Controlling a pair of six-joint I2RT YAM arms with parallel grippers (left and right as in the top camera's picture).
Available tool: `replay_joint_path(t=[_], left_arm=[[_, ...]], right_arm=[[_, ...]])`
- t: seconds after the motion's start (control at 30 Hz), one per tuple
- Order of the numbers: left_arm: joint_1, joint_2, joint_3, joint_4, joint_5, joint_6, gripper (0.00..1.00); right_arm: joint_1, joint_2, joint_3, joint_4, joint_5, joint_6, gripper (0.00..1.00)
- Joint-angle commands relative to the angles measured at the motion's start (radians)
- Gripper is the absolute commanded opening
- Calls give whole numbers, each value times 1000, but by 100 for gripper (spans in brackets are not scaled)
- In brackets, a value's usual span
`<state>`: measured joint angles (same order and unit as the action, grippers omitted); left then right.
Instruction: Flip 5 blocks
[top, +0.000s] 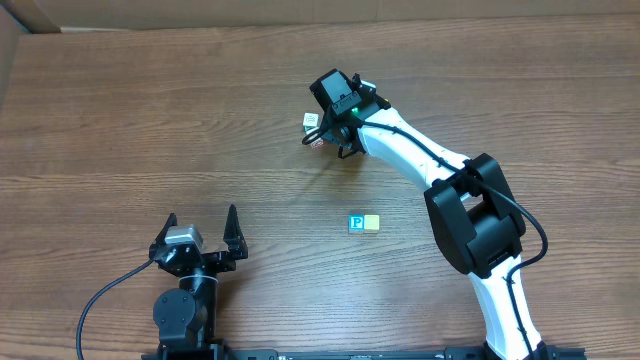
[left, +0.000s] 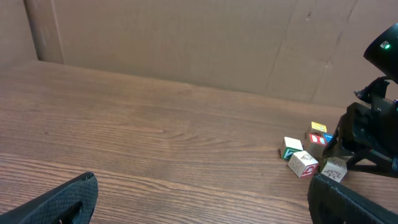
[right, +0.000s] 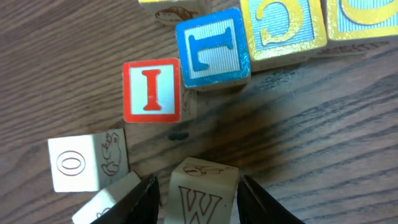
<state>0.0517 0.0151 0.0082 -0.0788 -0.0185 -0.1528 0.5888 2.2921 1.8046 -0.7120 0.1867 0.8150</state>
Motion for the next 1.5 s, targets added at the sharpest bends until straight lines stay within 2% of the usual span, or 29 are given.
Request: replay_joint_path(t=[0.0, 0.27, 0.43, 0.67, 1.27, 1.47], left_arm=[[-7, -11, -3, 2, 11, 18, 100], [-7, -11, -3, 2, 11, 18, 100], [-7, -11, -3, 2, 11, 18, 99], [-7, -11, -3, 2, 11, 18, 100], [-7, -11, -3, 2, 11, 18, 100], [-7, -11, -3, 2, 11, 18, 100]], right_arm=[[1, 9, -10, -13, 5, -7, 42], [0, 8, -10, -27, 18, -34, 42], [0, 8, -10, -26, 19, -38, 37], [1, -2, -1, -34, 13, -76, 36], [53, -193, 4, -215, -95, -176, 37], [21, -190, -5, -198, -76, -176, 65]])
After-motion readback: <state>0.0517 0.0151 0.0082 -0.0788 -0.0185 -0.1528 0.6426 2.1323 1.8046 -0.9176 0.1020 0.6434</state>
